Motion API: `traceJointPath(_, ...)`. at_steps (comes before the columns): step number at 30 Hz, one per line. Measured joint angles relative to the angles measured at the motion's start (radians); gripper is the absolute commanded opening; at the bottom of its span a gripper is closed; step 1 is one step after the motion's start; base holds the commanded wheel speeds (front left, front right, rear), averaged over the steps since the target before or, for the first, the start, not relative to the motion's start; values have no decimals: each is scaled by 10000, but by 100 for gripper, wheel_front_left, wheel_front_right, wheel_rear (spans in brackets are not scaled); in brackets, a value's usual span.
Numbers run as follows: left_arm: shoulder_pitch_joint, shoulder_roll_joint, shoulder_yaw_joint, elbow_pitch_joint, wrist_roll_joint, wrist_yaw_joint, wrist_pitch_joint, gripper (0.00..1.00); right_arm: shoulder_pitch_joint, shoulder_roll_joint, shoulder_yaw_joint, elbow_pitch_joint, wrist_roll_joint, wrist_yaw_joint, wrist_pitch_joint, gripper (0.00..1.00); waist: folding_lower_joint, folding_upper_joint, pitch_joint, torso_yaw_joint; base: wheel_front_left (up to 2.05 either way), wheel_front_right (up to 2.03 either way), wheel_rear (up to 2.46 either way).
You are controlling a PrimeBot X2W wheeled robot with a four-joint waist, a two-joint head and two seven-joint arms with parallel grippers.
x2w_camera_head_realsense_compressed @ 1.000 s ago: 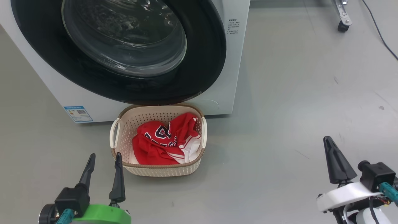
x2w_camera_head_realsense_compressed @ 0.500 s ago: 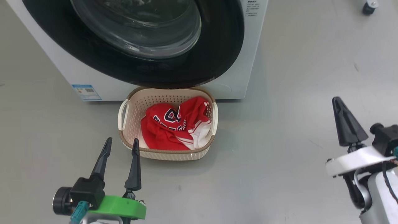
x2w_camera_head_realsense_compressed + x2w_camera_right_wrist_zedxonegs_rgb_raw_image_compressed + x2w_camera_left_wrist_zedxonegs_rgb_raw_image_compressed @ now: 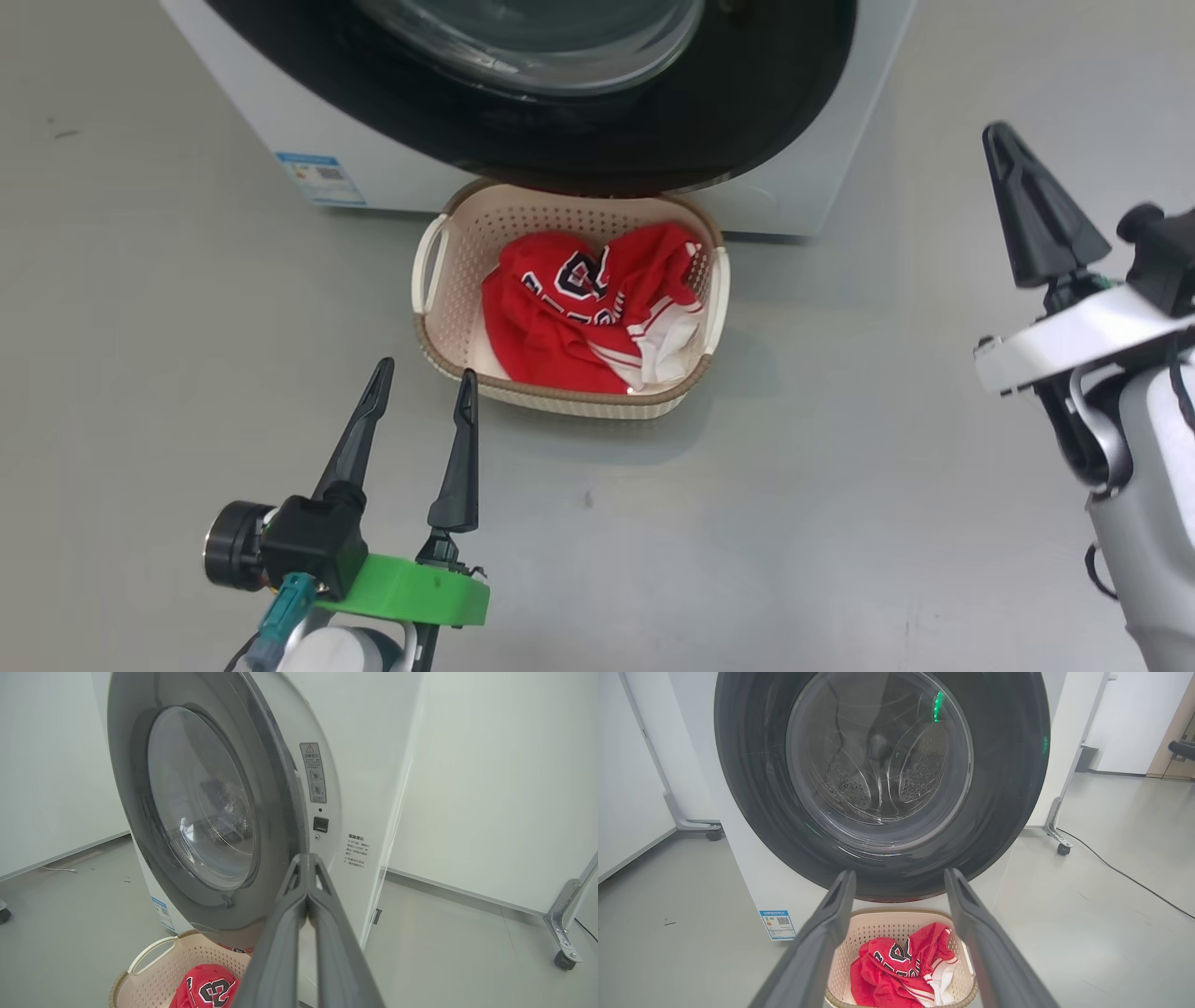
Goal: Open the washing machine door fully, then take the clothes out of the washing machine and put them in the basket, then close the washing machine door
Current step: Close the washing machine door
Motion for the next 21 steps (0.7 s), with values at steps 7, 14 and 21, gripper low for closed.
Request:
traceJointPath(7, -258, -42, -238, 27, 2, 0, -19, 100, -1209, -364, 424, 111, 111, 0, 355, 0, 0, 0, 492, 651, 0, 0, 0)
traceJointPath(14, -463, -67, -477, 13, -21, 0, -29, 100, -2217, -828, 1064, 382, 531, 2, 721, 0, 0, 0, 829, 1362, 0, 0, 0)
traceJointPath(21, -522, -77, -663, -242, -291, 0, -29, 100, -3126, -1124, 1214, 859, 984, 2, 1149, 0, 0, 0, 1111, 2018, 0, 0, 0)
